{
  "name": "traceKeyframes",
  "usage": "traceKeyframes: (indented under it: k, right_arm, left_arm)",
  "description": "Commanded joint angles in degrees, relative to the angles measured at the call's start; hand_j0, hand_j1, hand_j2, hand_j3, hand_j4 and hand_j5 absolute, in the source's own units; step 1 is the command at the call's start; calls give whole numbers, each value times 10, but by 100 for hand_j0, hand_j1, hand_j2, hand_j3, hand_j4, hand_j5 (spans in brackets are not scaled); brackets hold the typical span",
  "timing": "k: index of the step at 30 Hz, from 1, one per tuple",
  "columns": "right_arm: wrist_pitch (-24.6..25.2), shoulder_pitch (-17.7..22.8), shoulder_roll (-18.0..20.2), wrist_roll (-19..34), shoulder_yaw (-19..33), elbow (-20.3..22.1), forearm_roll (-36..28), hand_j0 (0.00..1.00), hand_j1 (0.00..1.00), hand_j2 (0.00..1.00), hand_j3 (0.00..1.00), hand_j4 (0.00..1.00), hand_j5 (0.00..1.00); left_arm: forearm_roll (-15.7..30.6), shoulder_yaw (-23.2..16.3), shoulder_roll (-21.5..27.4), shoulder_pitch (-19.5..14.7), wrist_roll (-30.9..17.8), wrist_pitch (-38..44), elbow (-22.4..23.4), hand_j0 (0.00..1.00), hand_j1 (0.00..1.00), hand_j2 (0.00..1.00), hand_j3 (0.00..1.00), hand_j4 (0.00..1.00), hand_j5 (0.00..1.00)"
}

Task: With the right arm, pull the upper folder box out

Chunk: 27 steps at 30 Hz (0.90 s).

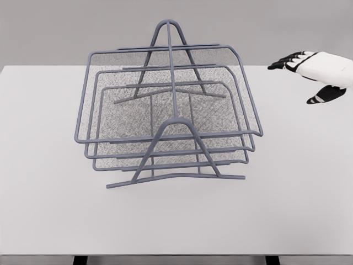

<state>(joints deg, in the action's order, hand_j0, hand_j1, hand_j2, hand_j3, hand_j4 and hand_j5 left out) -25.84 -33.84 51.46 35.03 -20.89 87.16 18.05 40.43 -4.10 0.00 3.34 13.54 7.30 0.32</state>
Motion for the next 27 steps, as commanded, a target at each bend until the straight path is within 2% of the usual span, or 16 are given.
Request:
traceKeyframes:
  k: [1, 2, 3, 5, 7, 10, 11, 13, 14, 16, 17, 20, 22, 23, 24, 27]
  right_arm:
    - [-6, 0, -8, 0, 3, -1, 12, 100, 100, 100, 100, 100, 100]
    - [-8, -3, -16, 0, 4, -1, 12, 100, 100, 100, 100, 100, 100]
    - [-18, -6, -43, 0, 4, -1, 12, 100, 100, 100, 100, 100, 100]
    - [-63, -25, -48, 0, 0, 1, 12, 100, 100, 100, 100, 100, 100]
    - [-92, -28, -69, 0, -17, -1, 13, 100, 100, 100, 100, 100, 100]
    - [-92, -39, -67, 0, -42, -2, 15, 100, 100, 100, 100, 100, 100]
    - [-92, -54, -64, 0, -64, -10, 18, 100, 100, 100, 100, 100, 100]
    - [-92, -78, -49, 0, -74, -63, 17, 100, 100, 100, 100, 100, 100]
    - [-92, -79, -55, 0, -80, -66, 18, 100, 100, 100, 100, 100, 100]
    - [-92, -81, -62, 0, -114, -67, 19, 100, 100, 100, 100, 100, 100]
    - [-92, -83, -66, 0, -115, -64, 20, 100, 100, 100, 100, 100, 100]
    - [-92, -128, -71, 0, -102, -26, 11, 100, 100, 100, 100, 100, 100]
    - [-92, -121, -73, 0, -103, -24, 12, 100, 100, 100, 100, 100, 100]
    - [-92, -117, -94, 0, -105, -25, 14, 100, 100, 100, 100, 100, 100]
    - [-92, -116, -95, 0, -122, -28, 15, 100, 100, 100, 100, 100, 100]
    - [-92, -91, -89, 0, -122, -30, 16, 100, 100, 100, 100, 100, 100]
  left_arm:
    - [0, 0, 0, 0, 0, 0, 0, 100, 100, 100, 100, 100, 100]
    - [-1, 0, 0, 0, 0, 0, 0, 100, 100, 100, 100, 100, 100]
    - [0, 1, 0, 0, 0, 0, 0, 100, 100, 100, 100, 100, 100]
    - [0, 0, 0, 0, 0, 0, 0, 100, 100, 100, 100, 100, 100]
    - [0, 1, 0, 0, 0, 1, 0, 100, 100, 100, 100, 100, 100]
    - [0, 0, 0, 0, 0, 1, 0, 100, 100, 100, 100, 100, 100]
    - [0, 1, 0, 0, 0, 1, 0, 100, 100, 100, 100, 100, 100]
    - [0, 0, 0, 0, 0, 1, 0, 100, 100, 100, 100, 100, 100]
    - [0, 0, 0, 0, 0, 1, 0, 100, 100, 100, 100, 100, 100]
    - [0, 0, 0, 0, 0, 1, 0, 100, 100, 100, 100, 100, 100]
    - [0, 0, 0, 0, 0, 1, 0, 100, 100, 100, 100, 100, 100]
    - [0, 0, 0, 0, 0, 1, 0, 100, 100, 100, 100, 100, 100]
    - [0, 0, 0, 0, 0, 1, 0, 100, 100, 100, 100, 100, 100]
    - [0, 1, 0, 0, 0, 1, 0, 100, 100, 100, 100, 100, 100]
    - [0, 1, 0, 0, 0, 1, 0, 100, 100, 100, 100, 100, 100]
    - [-1, 1, 0, 0, 0, 2, 1, 100, 100, 100, 100, 100, 100]
